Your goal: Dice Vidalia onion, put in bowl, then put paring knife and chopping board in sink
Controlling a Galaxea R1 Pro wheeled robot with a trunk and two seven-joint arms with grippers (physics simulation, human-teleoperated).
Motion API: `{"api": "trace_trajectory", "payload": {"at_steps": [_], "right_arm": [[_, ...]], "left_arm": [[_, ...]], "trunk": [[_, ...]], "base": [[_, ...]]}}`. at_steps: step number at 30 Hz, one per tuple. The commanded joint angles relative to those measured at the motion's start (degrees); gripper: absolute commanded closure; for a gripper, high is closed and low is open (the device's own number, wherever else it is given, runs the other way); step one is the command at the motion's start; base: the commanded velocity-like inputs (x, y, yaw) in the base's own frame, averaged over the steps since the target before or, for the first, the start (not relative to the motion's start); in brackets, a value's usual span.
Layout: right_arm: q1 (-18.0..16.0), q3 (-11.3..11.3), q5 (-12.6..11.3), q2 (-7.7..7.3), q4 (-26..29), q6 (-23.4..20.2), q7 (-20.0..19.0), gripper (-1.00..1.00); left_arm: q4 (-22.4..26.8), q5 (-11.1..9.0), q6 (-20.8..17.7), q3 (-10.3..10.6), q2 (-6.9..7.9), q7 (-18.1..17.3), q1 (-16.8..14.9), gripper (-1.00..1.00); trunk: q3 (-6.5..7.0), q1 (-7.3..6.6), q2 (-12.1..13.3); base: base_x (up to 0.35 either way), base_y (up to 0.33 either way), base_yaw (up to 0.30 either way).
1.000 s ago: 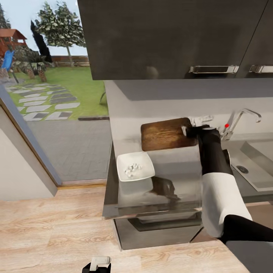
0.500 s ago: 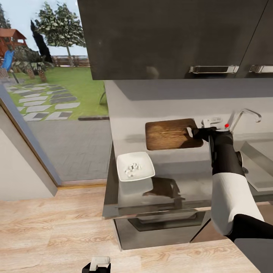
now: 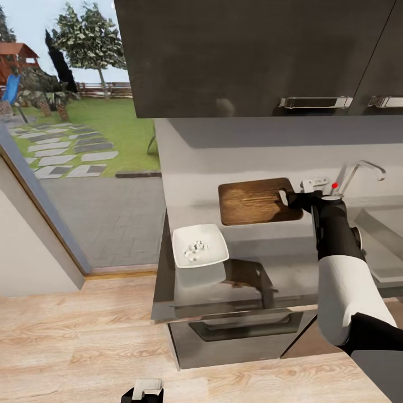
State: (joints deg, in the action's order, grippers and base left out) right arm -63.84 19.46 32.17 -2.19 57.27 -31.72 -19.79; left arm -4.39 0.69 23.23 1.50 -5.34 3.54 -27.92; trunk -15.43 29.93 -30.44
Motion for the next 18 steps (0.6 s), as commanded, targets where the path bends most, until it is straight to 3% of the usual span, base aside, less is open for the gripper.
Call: {"api": "trace_trajectory", "payload": {"at_steps": [1,6,10,12,18], "right_arm": [[-0.06,0.12,0.61,0.06,0.00,-0.11,-0.61,1.00],[-0.04,1.30,0.58,-0.14,-0.36,-0.24,-0.36,1.00],[-0.06,6.54,0.61,-0.08,-0.42,-0.34,0.87,1.00],[-0.06,8.47,0.61,0.18,-1.61,-0.41,4.41,1.00],[-0.06,9.15,0.54,0.11,-4.72,-0.30,8.26,1.00]], "left_arm": [[-0.27,0.08,0.41,0.17,-0.02,0.32,-0.12,-1.00],[-0.27,0.10,0.49,0.17,-0.10,0.51,-0.12,-1.00],[-0.27,0.10,0.50,0.17,-0.16,0.67,-0.12,-1.00],[-0.27,0.10,0.50,0.17,-0.19,0.75,-0.12,-1.00],[-0.27,0.05,0.50,0.17,-0.19,0.77,-0.12,-1.00]], "trunk": [[-0.09,0.02,-0.10],[-0.09,0.02,-0.10],[-0.09,0.02,-0.10],[-0.09,0.02,-0.10],[-0.09,0.02,-0.10]], "base": [[0.000,0.000,0.000],[0.000,-0.016,0.000],[0.000,-0.212,0.000],[0.000,-0.304,0.000],[-0.003,-0.320,0.000]]}}
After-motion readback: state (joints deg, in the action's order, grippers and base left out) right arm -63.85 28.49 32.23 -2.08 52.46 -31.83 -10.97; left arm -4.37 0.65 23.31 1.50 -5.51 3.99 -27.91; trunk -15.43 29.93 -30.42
